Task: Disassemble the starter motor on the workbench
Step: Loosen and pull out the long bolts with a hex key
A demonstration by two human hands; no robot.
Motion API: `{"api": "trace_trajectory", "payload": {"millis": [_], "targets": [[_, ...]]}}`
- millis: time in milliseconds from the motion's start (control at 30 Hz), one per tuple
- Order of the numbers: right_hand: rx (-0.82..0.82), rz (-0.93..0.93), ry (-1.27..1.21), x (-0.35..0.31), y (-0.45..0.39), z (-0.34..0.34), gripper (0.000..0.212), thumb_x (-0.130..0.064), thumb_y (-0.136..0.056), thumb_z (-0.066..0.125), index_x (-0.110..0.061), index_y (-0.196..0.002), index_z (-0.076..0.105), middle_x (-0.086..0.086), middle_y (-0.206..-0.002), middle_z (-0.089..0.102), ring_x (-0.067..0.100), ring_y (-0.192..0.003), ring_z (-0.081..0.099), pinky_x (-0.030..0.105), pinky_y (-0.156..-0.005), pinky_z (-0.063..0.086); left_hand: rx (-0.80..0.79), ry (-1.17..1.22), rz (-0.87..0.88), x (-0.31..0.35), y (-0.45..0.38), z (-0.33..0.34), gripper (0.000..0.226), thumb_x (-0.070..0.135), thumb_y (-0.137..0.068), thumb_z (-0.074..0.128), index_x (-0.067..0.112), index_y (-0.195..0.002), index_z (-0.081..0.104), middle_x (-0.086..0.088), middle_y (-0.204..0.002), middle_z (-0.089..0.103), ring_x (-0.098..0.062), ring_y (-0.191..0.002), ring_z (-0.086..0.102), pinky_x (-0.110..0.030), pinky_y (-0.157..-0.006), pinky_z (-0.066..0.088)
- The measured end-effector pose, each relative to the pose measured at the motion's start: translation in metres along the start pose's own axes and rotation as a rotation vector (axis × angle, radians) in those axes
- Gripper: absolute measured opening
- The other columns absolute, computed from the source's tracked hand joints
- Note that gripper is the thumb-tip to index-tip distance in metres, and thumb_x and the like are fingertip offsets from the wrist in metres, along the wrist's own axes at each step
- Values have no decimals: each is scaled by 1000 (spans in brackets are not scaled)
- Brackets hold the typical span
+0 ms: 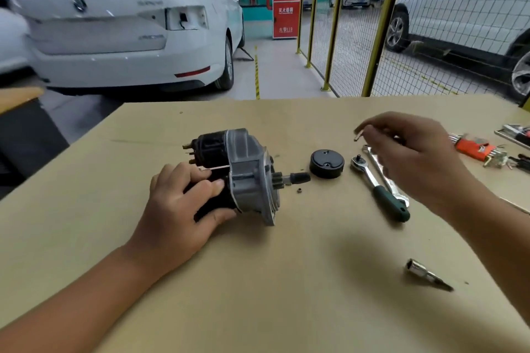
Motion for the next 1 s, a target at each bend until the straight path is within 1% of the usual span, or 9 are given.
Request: {"api": "trace_trajectory", "payload": {"millis": [133,267,333,400,567,700,767,867,1000], "targets": [[-148,17,-110,-30,-19,54,23,-33,-100,61,-23,-83,71,10,-68,57,14,-58,47,32,-55,41,37,-62,65,8,10,-6,29,33,-88,80,6,-91,74,-11,-88,62,-31,-79,54,-46,-66,46],[-44,69,-262,-44,-43,67,25,-34,-98,66,-21,-78,73,11,-72,65,9,-54,45,24,-52,38,11,-130,15,14,1,-3,29,34,-83,83,9,-93,74,-6,-84,60,-32,-75,56,-43,-63,46],[27,38,-261,-43,-52,63,24,-36,-97,67,-22,-79,74,-7,-60,61,-1,-45,44,9,-45,32,-32,-159,-13,13,-11,2,32,34,-77,85,8,-92,74,-7,-85,61,-33,-75,58,-43,-62,49],[85,17,-273,-41,-58,56,21,-37,-97,67,-26,-81,75,-23,-56,59,-6,-48,50,5,-45,33,-51,-124,-5,5,-23,3,38,41,-77,84,7,-93,75,-7,-85,64,-33,-75,61,-44,-64,51],[33,135,-553,-23,-63,51,22,-28,-100,63,-19,-82,72,4,-68,65,18,-51,49,31,-48,45,94,-6,-18,-21,-79,-3,51,46,-90,70,0,-111,71,-16,-107,63,-32,-95,59,-44,-83,50],[-13,262,-774,-8,-57,62,7,-13,-100,60,-9,-95,58,17,-77,71,29,-59,70,38,-57,60,-367,345,-22,-29,-124,19,39,42,-94,63,11,-114,75,3,-107,72,-16,-100,69,-44,-85,56],[-53,253,-820,-3,-53,64,13,-7,-89,71,-6,-86,59,22,-78,71,35,-66,74,39,-62,62,-390,467,-24,-32,-126,26,32,33,-96,62,10,-112,77,5,-102,75,-13,-96,71,-39,-83,57],[-188,210,-721,-1,-48,66,26,-15,-63,85,-8,-70,61,25,-78,72,40,-70,75,40,-62,63,-312,493,78,-34,-121,30,26,18,-100,62,4,-117,75,-4,-107,75,-18,-100,72,-41,-85,57],[-356,119,-411,-1,-52,64,20,-30,-67,81,-17,-76,68,17,-68,72,31,-55,73,33,-51,59,-264,373,283,-34,-118,33,24,13,-105,57,-3,-112,74,-9,-110,73,-27,-101,71,-45,-82,58]]}}
Point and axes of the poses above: each hand's wrist, its own y-axis away from the middle knuckle, its own z-axis out of the palm, x = y × z, the point moved 2 cm from there along -y, towards the middle knuckle
